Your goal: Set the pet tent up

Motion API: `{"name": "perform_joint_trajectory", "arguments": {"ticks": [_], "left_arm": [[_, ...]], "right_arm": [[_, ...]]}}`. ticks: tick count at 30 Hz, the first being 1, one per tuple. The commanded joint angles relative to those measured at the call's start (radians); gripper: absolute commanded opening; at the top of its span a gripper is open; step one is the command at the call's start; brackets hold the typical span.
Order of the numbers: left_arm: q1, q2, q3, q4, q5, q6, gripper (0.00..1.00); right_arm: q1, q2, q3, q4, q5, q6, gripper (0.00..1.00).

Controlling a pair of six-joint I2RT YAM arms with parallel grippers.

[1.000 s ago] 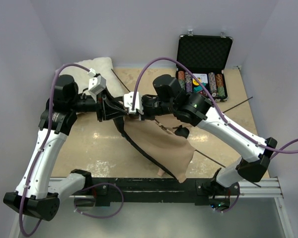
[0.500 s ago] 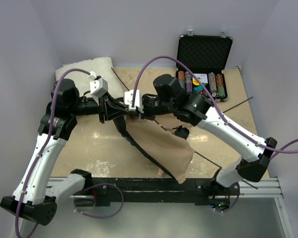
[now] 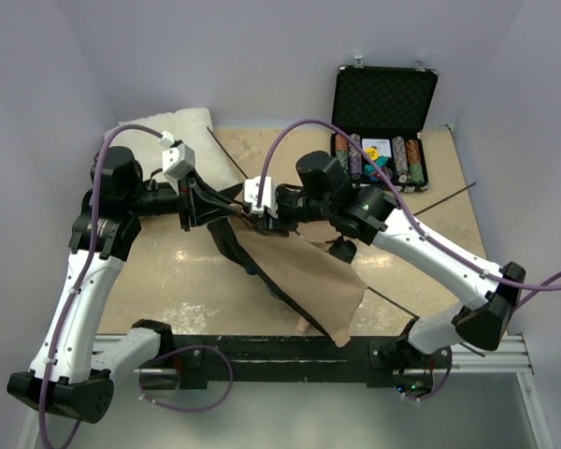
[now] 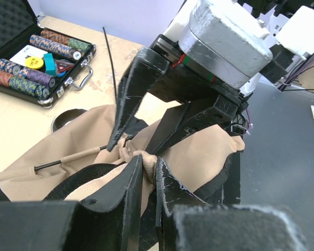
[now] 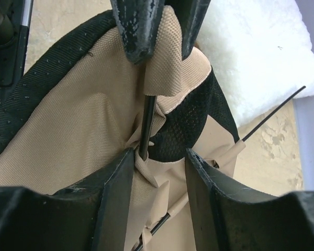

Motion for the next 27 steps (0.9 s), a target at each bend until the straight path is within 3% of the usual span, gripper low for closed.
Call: {"name": "perform_joint_trajectory", "arguments": {"ticks": [1, 5, 9, 10, 11, 12, 17, 23, 27], "left_arm": [[0.002, -0.003, 0.021, 0.020, 0.061, -0.041, 0.00], [0.003, -0.016, 0.001, 0.069, 0.060, -0.081, 0.00], [0.005, -0.032, 0.001, 0.091, 0.055, -0.098, 0.00], [0.010, -0.036, 0.000, 0.091, 0.055, -0.098, 0.00], [0.013, -0.041, -0.003, 0.091, 0.050, -0.096, 0.00], [0.017, -0.046, -0.006, 0.085, 0.041, -0.092, 0.00], [0.026, -0.056, -0.022, 0.020, -0.015, -0.051, 0.00], [0.022, -0.020, -0.019, -0.011, -0.048, -0.007, 0.27], [0.005, 0.000, -0.035, 0.029, -0.054, -0.007, 0.33]], "right_arm": [[-0.013, -0.008, -0.025, 0.078, -0.029, 0.005, 0.49], [-0.013, 0.011, -0.033, 0.105, -0.127, 0.026, 0.51], [-0.011, 0.025, -0.042, 0.099, -0.168, 0.011, 0.39], [-0.013, 0.028, -0.043, 0.096, -0.174, 0.006, 0.28], [-0.013, 0.028, -0.048, 0.095, -0.167, -0.003, 0.06], [-0.014, 0.025, -0.046, 0.098, -0.153, -0.001, 0.00], [-0.013, -0.004, -0.031, 0.167, -0.044, 0.054, 0.00], [-0.014, -0.005, 0.000, 0.159, -0.032, 0.069, 0.00], [-0.011, -0.003, -0.002, 0.167, -0.038, 0.072, 0.00]]}}
